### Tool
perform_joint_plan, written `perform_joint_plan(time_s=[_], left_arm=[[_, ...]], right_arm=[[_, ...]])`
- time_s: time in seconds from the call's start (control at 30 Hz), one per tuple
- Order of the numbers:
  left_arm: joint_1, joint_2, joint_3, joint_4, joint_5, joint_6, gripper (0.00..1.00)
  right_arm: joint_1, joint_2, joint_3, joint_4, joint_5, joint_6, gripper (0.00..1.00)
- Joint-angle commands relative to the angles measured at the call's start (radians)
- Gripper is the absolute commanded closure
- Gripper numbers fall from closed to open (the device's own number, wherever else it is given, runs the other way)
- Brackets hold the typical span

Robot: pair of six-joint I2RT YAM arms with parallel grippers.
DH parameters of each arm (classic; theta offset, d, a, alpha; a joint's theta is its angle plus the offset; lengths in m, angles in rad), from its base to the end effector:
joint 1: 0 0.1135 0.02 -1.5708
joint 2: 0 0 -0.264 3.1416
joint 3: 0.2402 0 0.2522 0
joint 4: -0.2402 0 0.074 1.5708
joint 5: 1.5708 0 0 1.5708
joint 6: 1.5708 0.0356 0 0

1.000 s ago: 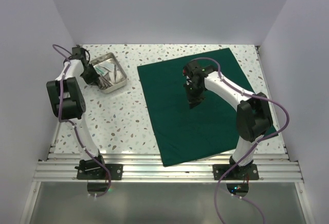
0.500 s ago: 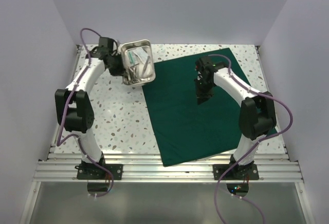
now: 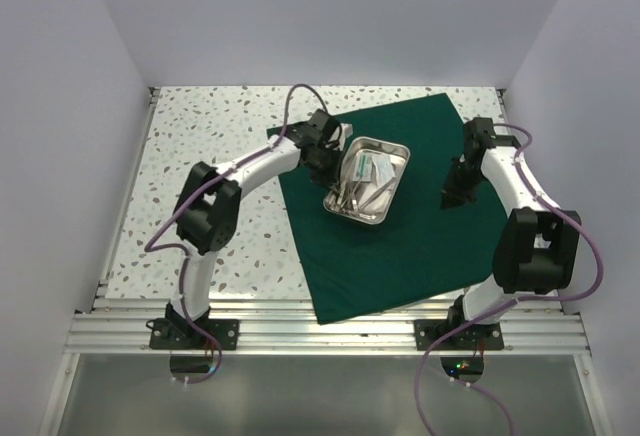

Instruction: Prepare the surgical pack

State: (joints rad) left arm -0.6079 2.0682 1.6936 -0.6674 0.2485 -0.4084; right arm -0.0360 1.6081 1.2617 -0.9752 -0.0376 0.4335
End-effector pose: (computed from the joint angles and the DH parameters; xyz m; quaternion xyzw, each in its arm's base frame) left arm 0.3649 -0.2646 0.2180 0.1276 0.9498 -0.2307 0.1683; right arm 0.3075 -0.0097 0.2444 0.2285 0.9654 0.0428 0.1181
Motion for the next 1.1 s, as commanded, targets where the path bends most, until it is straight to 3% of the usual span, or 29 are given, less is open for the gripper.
perform_joint_plan(time_s=[0.0, 0.3, 0.43, 0.47, 0.57, 0.63, 0.77, 0.9, 1.0, 1.03, 1.07], left_arm=[[-0.042, 0.056, 0.092, 0.063, 0.054, 0.002, 1.00], [-0.066, 0.151, 0.101, 0.085, 0.080, 0.036, 0.99], [-0.066, 0.159, 0.103, 0.083, 0.095, 0.052, 0.82], [-0.066, 0.156, 0.103, 0.083, 0.101, 0.057, 0.68], [-0.058, 0.109, 0.094, 0.089, 0.101, 0.086, 0.51], [-0.050, 0.058, 0.083, 0.103, 0.104, 0.109, 0.44], [0.002, -0.032, 0.057, 0.133, 0.115, 0.109, 0.43], [0.109, -0.115, -0.040, 0.279, 0.140, 0.054, 0.52], [0.178, -0.054, 0.004, 0.258, 0.147, 0.039, 0.77], [0.194, 0.014, 0.064, 0.243, 0.178, 0.031, 0.95], [0.209, 0.050, 0.092, 0.232, 0.205, 0.022, 1.00]], right_arm=[[-0.016, -0.034, -0.048, 0.016, -0.016, 0.004, 1.00], [-0.016, 0.006, -0.100, 0.062, -0.076, 0.002, 1.00], [-0.016, 0.026, -0.107, 0.070, -0.087, 0.004, 1.00], [-0.016, 0.030, -0.107, 0.072, -0.084, 0.005, 1.00], [-0.016, 0.038, -0.108, 0.076, -0.077, 0.007, 1.00], [-0.016, 0.049, -0.108, 0.081, -0.081, 0.013, 1.00], [-0.016, 0.065, -0.105, 0.090, -0.085, 0.022, 1.00], [-0.016, 0.091, -0.085, 0.082, -0.076, 0.022, 1.00], [-0.018, 0.119, -0.049, 0.075, -0.079, 0.019, 1.00], [-0.018, 0.134, -0.041, 0.073, -0.091, 0.014, 1.00], [-0.016, 0.141, -0.032, 0.075, -0.096, 0.016, 1.00]])
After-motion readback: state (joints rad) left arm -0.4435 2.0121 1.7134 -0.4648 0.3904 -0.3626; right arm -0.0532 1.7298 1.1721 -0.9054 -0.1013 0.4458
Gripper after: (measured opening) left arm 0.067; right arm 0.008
